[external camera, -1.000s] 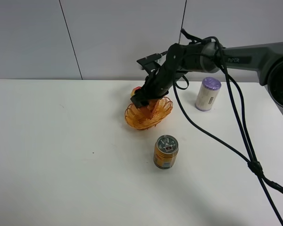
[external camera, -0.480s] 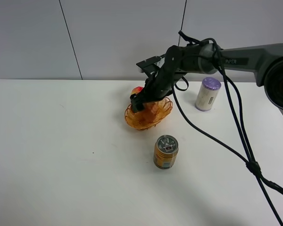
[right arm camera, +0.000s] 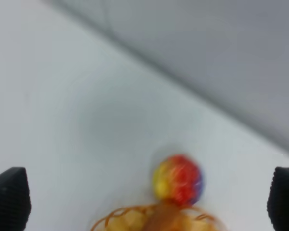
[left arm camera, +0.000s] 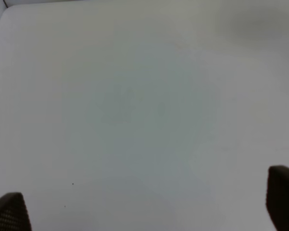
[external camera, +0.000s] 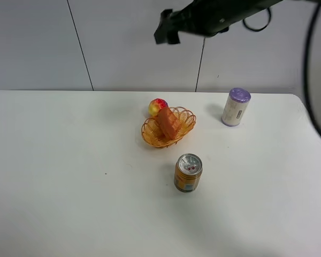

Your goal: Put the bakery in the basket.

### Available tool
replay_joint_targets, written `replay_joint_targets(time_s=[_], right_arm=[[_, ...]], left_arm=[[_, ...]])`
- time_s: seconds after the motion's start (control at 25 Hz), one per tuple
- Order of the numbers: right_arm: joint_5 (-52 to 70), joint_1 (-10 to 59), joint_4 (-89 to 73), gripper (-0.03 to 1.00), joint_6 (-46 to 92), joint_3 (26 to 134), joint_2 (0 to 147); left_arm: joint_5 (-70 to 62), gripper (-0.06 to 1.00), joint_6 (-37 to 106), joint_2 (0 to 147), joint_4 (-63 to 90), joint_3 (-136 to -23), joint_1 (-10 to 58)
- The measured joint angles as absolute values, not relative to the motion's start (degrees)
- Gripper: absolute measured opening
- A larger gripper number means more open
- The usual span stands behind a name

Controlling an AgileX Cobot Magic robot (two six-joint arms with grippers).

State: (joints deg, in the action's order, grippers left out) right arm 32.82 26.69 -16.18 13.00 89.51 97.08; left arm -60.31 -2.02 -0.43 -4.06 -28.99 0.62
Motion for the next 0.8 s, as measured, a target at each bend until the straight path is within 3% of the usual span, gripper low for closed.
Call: replay_joint_targets(time_s=[0.32, 0.64, 0.8], right_arm=[[32.5, 13.8, -13.7, 0.99, 10.0, 69.7, 70.3], [32.3, -6.6, -14.1, 0.99, 10.0, 40.1, 38.7], [36.8, -10.4, -14.3, 0.99, 9.4, 29.7, 23.1]], left_arm=[[-60.3, 1.00, -2.0, -0.4, -4.1, -29.0, 0.6], [-60.3, 1.00, -2.0, -0.4, -4.1, -29.0, 0.6], [-60.3, 1.00, -2.0, -0.4, -4.1, -29.0, 0.6]])
